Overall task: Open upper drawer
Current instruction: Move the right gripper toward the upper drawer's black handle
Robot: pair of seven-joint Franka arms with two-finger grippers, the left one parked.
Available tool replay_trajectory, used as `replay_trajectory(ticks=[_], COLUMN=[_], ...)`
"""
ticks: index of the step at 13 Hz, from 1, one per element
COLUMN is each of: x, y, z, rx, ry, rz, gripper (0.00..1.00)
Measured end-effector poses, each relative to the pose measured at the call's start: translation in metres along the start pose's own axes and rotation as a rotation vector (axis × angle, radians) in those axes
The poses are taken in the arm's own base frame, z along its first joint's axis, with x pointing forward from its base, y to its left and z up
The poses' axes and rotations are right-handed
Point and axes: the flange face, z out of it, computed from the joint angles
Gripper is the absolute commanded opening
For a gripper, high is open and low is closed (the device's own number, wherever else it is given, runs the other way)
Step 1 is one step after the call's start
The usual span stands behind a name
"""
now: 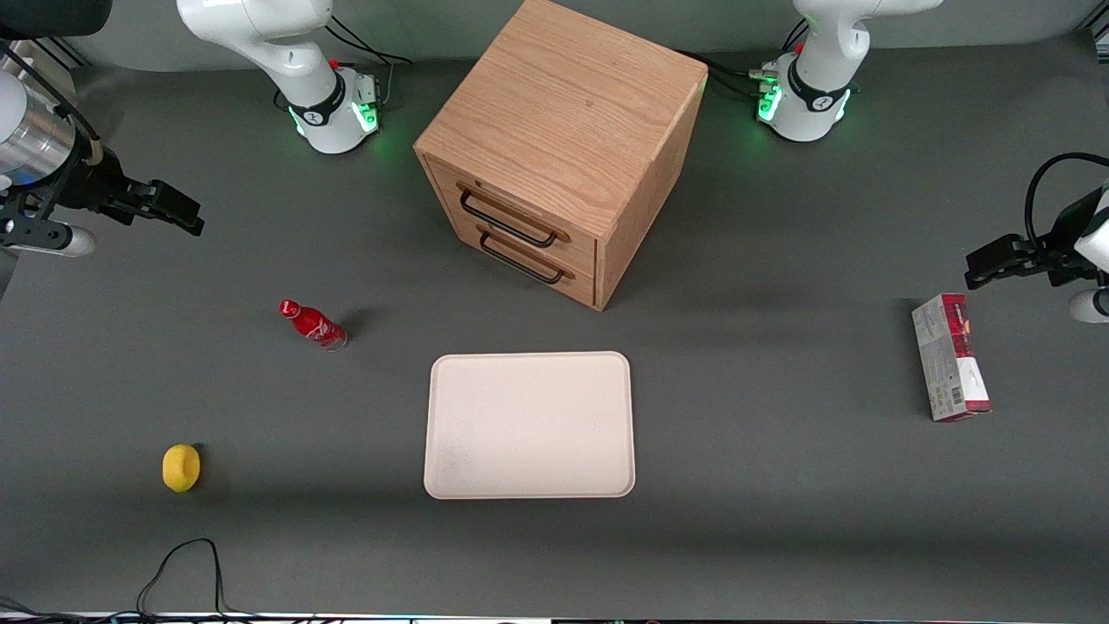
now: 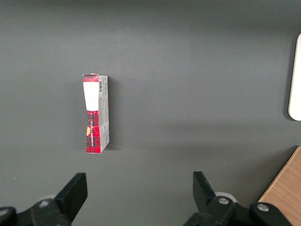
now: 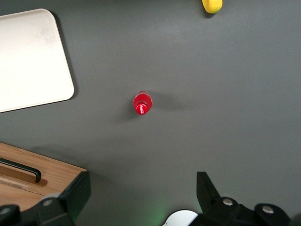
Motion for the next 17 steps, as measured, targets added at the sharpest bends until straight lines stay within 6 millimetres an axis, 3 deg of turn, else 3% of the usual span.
replay_trajectory(ticks=[5,6,9,14,17], x=[0.006,0.009,-0.001,-0.055,-0.071], y=[-0.012,-0.028,-0.107,-0.227,-0.269], z=[-0.006,-0.009,-0.011,-0.006,0.009], rx=[0.003,0.006,0.032,0.049,0.063], ry=[0.017,0.024,0.027,0.015,-0.018], rz=[-0.017,-0.045,-0.183,-0.432,-0.569], gripper=[1.0,1.0,1.0,1.0,1.0])
